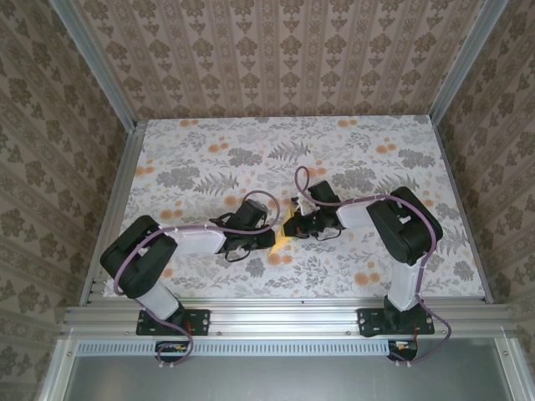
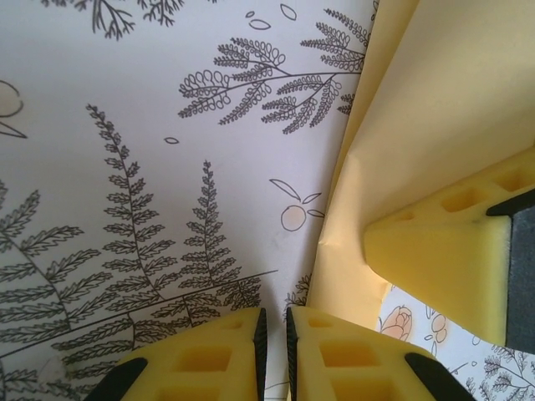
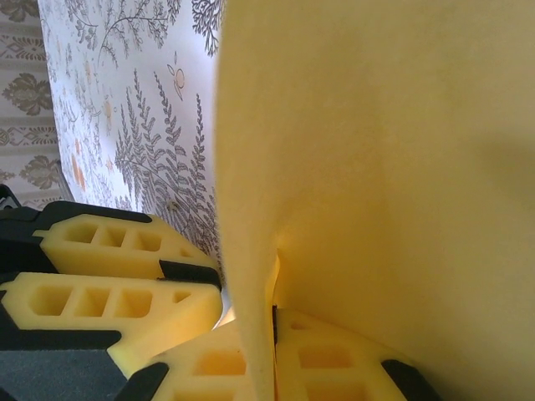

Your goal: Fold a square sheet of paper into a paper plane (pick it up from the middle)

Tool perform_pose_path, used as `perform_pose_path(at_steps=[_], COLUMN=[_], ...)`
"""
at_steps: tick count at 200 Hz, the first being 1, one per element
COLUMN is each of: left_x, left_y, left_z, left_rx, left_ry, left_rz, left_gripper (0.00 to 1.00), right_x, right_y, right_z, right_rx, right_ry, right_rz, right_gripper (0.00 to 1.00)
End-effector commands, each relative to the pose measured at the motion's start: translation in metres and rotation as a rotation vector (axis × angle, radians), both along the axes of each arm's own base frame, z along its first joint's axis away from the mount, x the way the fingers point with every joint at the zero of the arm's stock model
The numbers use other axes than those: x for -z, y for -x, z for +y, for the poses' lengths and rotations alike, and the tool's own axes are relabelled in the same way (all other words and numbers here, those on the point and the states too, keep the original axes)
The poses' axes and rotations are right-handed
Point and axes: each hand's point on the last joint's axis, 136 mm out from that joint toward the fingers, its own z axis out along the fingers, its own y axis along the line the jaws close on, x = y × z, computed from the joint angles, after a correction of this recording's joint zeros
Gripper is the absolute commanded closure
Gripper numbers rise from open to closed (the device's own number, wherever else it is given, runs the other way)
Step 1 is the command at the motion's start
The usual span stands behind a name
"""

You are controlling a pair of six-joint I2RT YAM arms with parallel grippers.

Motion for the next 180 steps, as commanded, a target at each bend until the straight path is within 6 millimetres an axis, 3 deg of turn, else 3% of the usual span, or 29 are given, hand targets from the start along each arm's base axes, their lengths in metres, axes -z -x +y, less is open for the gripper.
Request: perform_pose_path(at_steps=[1,119,180], left_x=[0.002,0.009,0.009], left_y=[-0.001,0.008,0.01], left_z=[-0.007,-0.019,-0.02], left_rx=[0.013,0.1,0.112], left_ry=[0.01,-0.075,-0.097], left_rz=[0.013,-0.002,-0.006], left_gripper=[0.82,0.84,0.81], right_x=[0.017,0.024,0.033], right_y=[0.006,0.003,0.002], right_z=[-0.006,-0.014,-0.022], right_rx=[0.006,0.077,0.141], right_ry=[0.028,0.055,0.071], right_rz=[0.039,0.052,0.052], right_gripper=[0.9,0.79,0.84])
